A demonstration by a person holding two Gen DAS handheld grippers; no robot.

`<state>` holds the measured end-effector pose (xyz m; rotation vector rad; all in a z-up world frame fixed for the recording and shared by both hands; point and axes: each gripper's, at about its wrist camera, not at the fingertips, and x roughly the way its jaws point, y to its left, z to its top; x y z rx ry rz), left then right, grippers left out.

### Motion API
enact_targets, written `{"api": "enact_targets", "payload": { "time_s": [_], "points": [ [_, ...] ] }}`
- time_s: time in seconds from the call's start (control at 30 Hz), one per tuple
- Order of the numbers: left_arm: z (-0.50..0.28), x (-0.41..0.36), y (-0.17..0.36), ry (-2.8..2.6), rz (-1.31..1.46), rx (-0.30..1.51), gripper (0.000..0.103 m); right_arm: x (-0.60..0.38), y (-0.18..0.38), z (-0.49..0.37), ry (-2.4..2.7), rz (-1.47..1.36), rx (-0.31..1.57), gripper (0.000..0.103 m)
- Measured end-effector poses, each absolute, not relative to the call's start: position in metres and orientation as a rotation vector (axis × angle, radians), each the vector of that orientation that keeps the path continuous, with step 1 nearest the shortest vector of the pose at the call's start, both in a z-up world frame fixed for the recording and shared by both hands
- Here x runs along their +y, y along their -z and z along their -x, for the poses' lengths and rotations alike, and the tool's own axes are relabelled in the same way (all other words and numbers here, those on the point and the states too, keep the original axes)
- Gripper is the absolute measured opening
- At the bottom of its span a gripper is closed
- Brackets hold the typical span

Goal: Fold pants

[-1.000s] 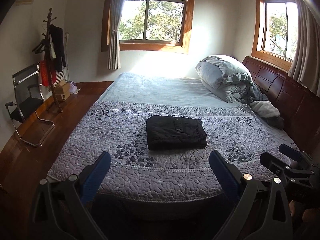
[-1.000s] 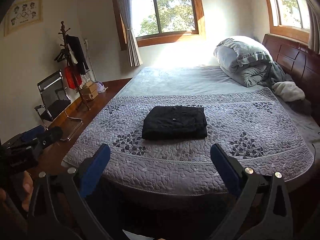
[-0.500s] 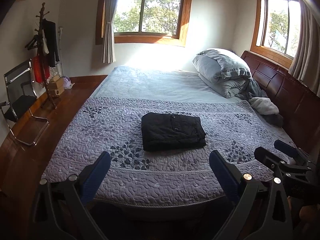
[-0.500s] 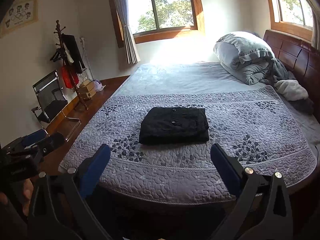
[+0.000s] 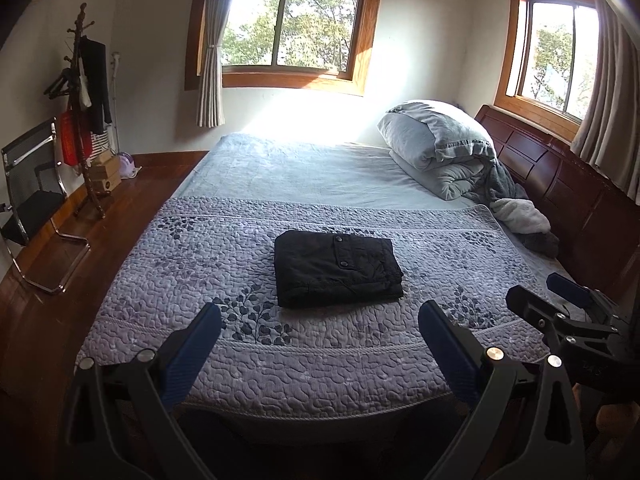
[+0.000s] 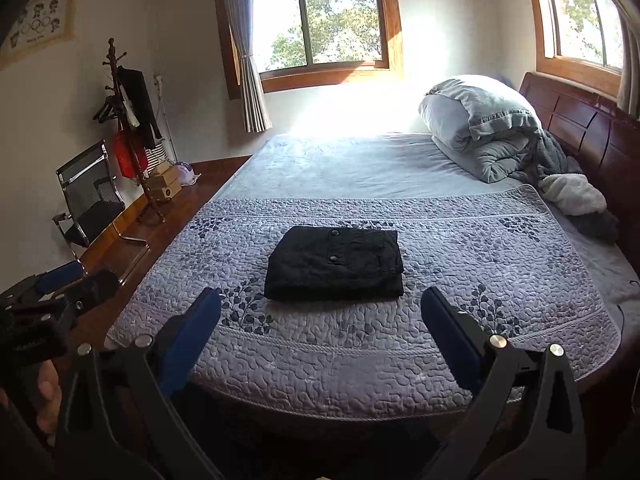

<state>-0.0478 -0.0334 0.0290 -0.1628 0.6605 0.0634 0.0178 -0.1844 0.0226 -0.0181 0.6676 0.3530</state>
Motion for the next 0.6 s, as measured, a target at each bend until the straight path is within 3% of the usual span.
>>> {"api": "enact_targets", "payload": {
  "time_s": [0.6],
  "points": [
    [0.047, -0.028, -0.011, -0.098, 0.187, 0.720, 0.099, -0.171, 0.001, -0.016, -0.382, 0.028, 0.741, 0.100]
  ]
}}
